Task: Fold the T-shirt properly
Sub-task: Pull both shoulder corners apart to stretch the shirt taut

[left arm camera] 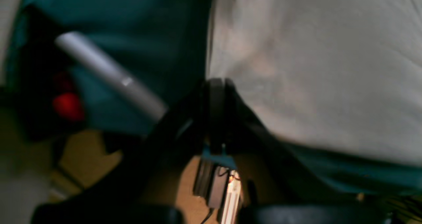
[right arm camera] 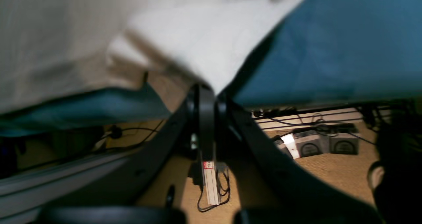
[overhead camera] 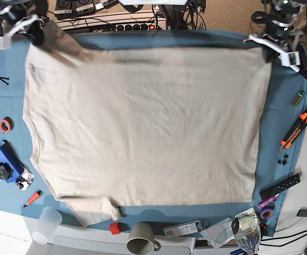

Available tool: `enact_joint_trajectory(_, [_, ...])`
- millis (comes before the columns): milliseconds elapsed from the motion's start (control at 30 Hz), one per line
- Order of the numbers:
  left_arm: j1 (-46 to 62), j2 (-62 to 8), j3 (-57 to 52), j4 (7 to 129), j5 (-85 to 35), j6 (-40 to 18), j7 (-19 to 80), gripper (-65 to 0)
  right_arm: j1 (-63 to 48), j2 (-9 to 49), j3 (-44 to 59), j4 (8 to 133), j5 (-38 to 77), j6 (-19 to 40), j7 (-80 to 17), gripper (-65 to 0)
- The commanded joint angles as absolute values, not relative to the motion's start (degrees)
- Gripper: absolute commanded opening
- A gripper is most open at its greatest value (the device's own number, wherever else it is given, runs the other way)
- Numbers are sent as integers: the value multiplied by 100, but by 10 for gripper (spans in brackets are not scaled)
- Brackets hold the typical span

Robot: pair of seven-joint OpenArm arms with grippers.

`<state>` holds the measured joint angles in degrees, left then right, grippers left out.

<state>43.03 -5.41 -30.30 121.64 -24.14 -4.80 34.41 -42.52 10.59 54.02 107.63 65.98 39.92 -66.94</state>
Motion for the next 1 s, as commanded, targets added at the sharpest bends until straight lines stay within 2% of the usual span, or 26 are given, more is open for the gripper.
enact_joint_trajectory(0, [4383,-578,-3210,12269,-2536,-582,3415,-650,-4340,1162,5540,10842,6796,4000,-6735,-650])
enact_joint_trajectory(133, [4414,-576,-3662,12269,-3192,-1037,3970,-650,-4552,1205,5599,10842,7170,4000,-7140,-650])
enact_joint_trajectory(367, [4462,-576,-4185,12272,-3356,-1061,4475,-650,-5068,1203,5601,10842,7269,4000,-7144,-650])
enact_joint_trajectory(567, [4779,-574,-4268,12269,-3627,-1059,4501,-650,-5076,1208,5747,10842,7380,4000,-7177,-650])
enact_joint_trajectory(967, [4650,-576,-4265,12269,-3774,-1057,4283,-650,-4414,1208,5771,10842,7299,4000,-7159,-650])
